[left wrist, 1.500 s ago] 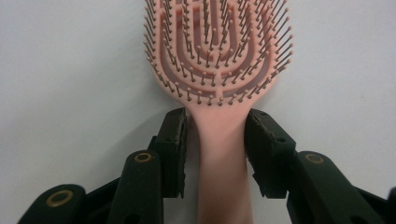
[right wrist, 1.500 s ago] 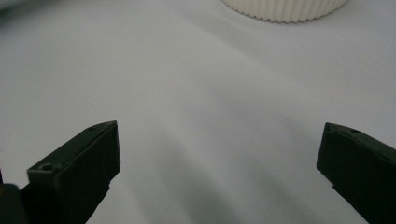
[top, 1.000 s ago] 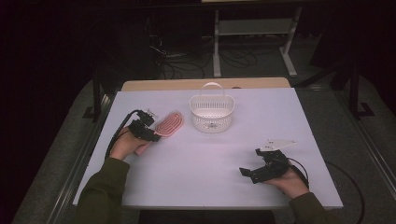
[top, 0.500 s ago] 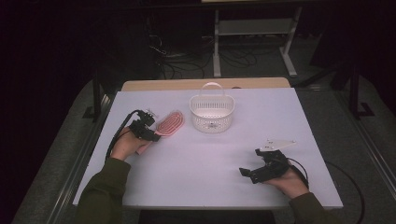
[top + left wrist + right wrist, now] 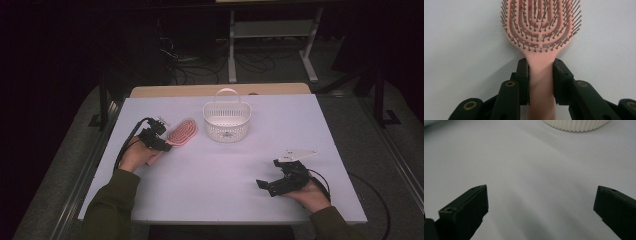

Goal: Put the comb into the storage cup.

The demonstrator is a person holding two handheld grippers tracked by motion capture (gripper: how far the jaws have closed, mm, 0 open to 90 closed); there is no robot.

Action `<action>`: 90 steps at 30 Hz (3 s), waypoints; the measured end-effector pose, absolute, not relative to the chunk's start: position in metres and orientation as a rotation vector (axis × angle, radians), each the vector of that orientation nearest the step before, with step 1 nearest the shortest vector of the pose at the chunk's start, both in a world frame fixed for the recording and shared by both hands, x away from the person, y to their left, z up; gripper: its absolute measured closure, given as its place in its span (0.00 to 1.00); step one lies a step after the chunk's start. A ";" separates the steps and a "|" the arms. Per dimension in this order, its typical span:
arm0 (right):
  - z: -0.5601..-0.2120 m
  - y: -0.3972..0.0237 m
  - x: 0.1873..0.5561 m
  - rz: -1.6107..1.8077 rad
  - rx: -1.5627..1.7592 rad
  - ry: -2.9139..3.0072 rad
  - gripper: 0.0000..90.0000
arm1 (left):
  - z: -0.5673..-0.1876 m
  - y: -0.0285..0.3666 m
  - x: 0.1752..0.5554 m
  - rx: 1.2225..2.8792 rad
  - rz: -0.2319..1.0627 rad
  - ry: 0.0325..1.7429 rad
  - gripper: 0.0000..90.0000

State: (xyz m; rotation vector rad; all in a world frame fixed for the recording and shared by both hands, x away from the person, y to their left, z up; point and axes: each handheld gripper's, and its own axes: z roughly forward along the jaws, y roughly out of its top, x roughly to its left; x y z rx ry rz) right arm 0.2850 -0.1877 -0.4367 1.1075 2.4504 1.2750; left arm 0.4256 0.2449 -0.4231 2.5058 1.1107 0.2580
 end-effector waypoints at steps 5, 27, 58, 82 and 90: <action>-0.437 -0.189 0.285 1.278 1.110 2.448 0.00 | -0.423 0.246 0.426 2.498 0.251 1.109 0.79; -0.436 -0.189 0.285 1.280 1.106 2.447 0.00 | -0.404 0.262 0.416 2.365 0.222 1.078 0.79; -0.436 -0.189 0.285 1.276 1.102 2.449 0.00 | -0.369 0.268 0.384 2.193 0.227 0.932 0.78; -0.435 -0.189 0.285 1.288 1.095 2.445 0.00 | -0.364 0.243 0.356 2.132 0.239 0.800 0.78; -0.435 -0.189 0.285 1.293 1.092 2.449 0.00 | -0.368 0.230 0.343 2.131 0.250 0.742 0.78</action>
